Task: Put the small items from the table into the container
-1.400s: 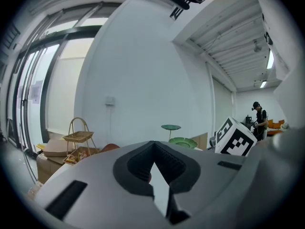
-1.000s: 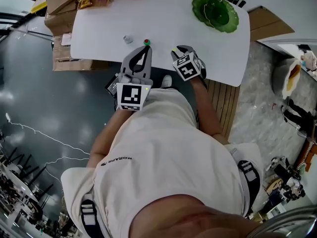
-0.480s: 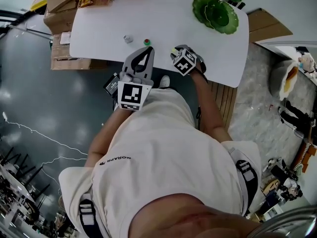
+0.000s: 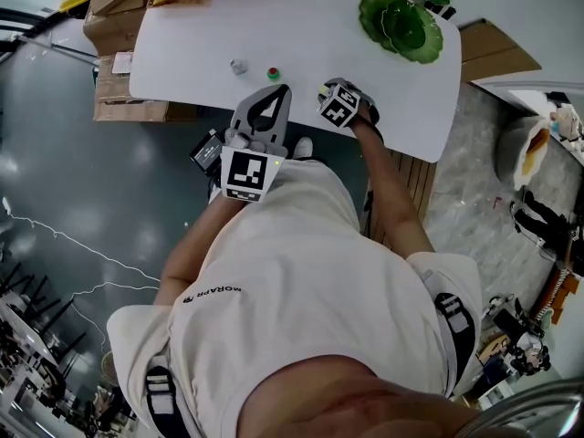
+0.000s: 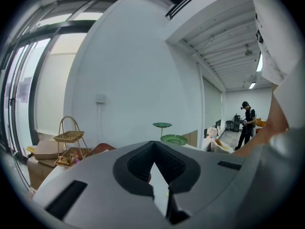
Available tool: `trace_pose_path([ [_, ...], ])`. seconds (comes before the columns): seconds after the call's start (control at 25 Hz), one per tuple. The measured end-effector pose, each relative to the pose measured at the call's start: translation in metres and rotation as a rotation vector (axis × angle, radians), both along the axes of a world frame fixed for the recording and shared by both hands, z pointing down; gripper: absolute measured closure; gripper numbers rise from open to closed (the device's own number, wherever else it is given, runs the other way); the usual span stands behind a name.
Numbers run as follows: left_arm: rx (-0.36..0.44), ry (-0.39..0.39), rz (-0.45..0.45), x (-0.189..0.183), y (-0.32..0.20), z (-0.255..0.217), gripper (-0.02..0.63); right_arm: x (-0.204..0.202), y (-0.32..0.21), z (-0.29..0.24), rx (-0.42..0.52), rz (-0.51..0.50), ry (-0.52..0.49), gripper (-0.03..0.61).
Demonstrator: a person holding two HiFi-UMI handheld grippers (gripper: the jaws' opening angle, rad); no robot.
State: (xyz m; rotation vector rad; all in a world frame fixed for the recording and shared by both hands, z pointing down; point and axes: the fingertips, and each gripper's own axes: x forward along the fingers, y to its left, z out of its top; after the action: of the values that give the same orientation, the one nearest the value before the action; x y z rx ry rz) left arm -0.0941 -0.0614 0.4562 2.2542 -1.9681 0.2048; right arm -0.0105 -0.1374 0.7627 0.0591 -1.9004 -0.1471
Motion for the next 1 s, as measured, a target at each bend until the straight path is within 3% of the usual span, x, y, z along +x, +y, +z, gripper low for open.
trace_pose_path([
  [0.28, 0.0, -0.026, -0.002, 0.0, 0.001, 0.0, 0.611, -0.004, -0.002, 0.013, -0.032, -0.027, 0.018, 0.446],
  [0.64, -0.021, -0.036, 0.019, 0.004, 0.001, 0.006, 0.611, -0.003, -0.006, 0.03, -0.074, 0.025, 0.012, 0.434],
  [0.68, -0.025, -0.038, 0.023, 0.004, 0.001, 0.006, 0.611, -0.003, -0.006, 0.03, -0.072, 0.022, 0.014, 0.463],
  [1.0, -0.021, -0.034, 0.049, 0.005, 0.001, 0.008, 0.611, -0.008, 0.002, 0.001, -0.064, 0.025, -0.033, 0.468],
])
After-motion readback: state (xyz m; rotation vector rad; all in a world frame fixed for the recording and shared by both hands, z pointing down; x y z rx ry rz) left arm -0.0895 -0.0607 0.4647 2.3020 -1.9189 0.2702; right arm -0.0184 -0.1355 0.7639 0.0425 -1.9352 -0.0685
